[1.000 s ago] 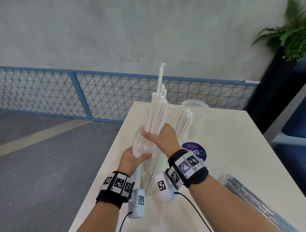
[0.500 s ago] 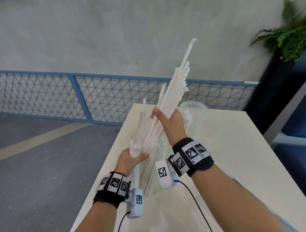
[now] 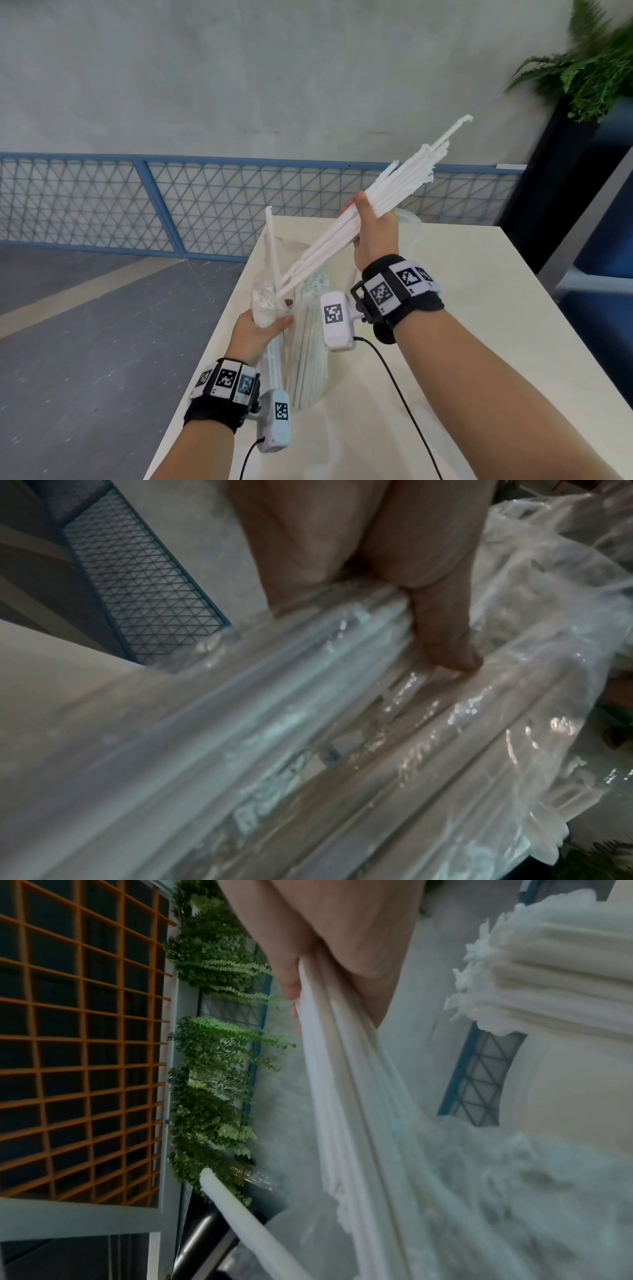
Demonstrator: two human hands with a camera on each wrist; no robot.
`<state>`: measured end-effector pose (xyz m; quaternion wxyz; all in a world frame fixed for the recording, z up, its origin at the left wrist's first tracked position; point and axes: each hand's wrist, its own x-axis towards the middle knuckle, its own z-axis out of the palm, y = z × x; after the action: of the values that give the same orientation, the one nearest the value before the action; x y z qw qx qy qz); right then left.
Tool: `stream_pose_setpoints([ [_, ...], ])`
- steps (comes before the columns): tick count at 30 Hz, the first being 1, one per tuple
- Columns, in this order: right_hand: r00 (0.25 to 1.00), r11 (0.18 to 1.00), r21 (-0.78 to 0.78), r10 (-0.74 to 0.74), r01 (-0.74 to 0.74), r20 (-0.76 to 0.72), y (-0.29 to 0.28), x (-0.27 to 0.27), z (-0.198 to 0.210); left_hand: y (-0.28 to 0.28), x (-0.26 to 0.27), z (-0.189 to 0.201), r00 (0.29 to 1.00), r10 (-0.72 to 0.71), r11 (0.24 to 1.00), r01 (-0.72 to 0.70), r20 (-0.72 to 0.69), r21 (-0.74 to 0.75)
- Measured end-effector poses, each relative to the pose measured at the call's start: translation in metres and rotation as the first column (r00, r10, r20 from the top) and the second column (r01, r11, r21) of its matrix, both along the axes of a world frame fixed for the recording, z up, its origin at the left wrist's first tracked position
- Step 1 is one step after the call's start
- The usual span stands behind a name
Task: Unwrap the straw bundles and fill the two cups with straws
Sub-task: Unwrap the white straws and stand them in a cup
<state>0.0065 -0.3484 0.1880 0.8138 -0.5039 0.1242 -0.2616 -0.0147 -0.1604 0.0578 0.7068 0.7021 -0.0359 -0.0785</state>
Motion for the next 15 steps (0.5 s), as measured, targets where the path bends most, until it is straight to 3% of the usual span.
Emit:
stream_pose_setpoints([
  [6, 0.996, 0.981, 0.173, -0.095, 0.093, 0.004, -0.019, 0.003, 0.007, 0.0, 0.003, 0.002, 0.994, 0.111, 0.994, -0.111, 0.004, 0.01],
  [11, 0.979, 0.972, 0.118, -0.204, 0.205, -0.013, -0.044, 0.007, 0.011, 0.002, 0.003, 0.005, 0.991, 0.131, 0.991, -0.131, 0.006, -0.005],
  [15, 0.954, 0.954, -0.018, -0.298, 0.298, 0.037, -0.06, 0.006, 0.02, 0.008, 0.005, 0.0, 0.987, 0.162, 0.986, -0.162, -0.007, -0.029],
])
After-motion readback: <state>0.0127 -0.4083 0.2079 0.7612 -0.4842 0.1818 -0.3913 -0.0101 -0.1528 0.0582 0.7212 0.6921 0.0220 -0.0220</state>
